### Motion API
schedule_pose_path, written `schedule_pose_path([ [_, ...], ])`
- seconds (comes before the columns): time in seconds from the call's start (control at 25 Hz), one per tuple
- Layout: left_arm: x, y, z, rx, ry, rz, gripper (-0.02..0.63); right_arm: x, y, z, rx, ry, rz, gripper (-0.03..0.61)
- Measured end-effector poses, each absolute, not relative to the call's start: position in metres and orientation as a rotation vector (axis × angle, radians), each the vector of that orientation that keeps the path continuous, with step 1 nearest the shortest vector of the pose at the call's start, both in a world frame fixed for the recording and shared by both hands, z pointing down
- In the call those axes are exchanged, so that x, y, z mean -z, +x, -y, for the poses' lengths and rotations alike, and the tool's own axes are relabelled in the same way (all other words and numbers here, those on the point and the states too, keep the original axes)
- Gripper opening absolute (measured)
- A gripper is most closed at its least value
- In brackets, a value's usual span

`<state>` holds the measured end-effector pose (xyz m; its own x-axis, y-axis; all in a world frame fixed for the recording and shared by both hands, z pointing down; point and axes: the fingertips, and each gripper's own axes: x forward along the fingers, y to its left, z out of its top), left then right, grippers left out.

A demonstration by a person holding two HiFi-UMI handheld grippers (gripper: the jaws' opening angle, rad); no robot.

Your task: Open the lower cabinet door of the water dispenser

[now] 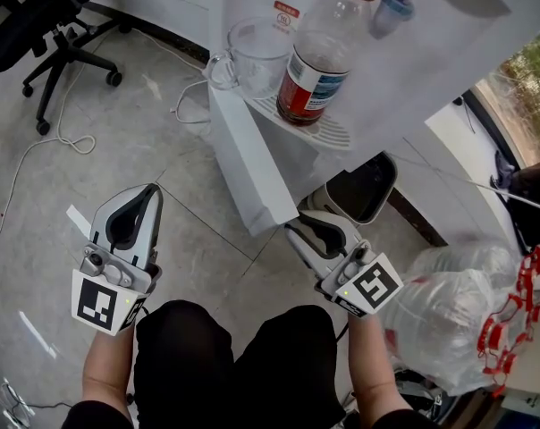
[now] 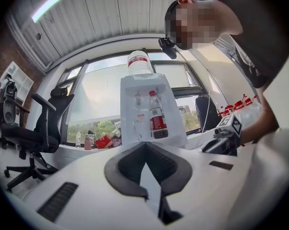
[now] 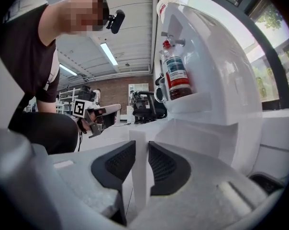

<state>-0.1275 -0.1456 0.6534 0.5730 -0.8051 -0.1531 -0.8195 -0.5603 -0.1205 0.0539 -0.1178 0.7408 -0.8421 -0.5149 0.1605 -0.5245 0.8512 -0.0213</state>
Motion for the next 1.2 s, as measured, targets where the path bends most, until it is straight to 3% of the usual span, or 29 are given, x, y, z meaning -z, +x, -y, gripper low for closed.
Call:
schedule_pose_path([
  [0.16,-0.653,-0.129,0.143,-0.114,-2.621,-1.368,0.008,-0.738,0.063,0.117,-0.012,0.787,2.875,0.006],
  [0.44,-0.663,-0.138,0.138,-0.1,-2.652,-1.414,0.008,-0.753,0.088,0.145,-0.06,1.102,2.713,0.005],
  [1.2,-0.668,-0.144,0.137,-0.132,-2.648,-1.424,0.008,-0.74,0.005,0.138,0.081,0.817,2.857,0.005],
])
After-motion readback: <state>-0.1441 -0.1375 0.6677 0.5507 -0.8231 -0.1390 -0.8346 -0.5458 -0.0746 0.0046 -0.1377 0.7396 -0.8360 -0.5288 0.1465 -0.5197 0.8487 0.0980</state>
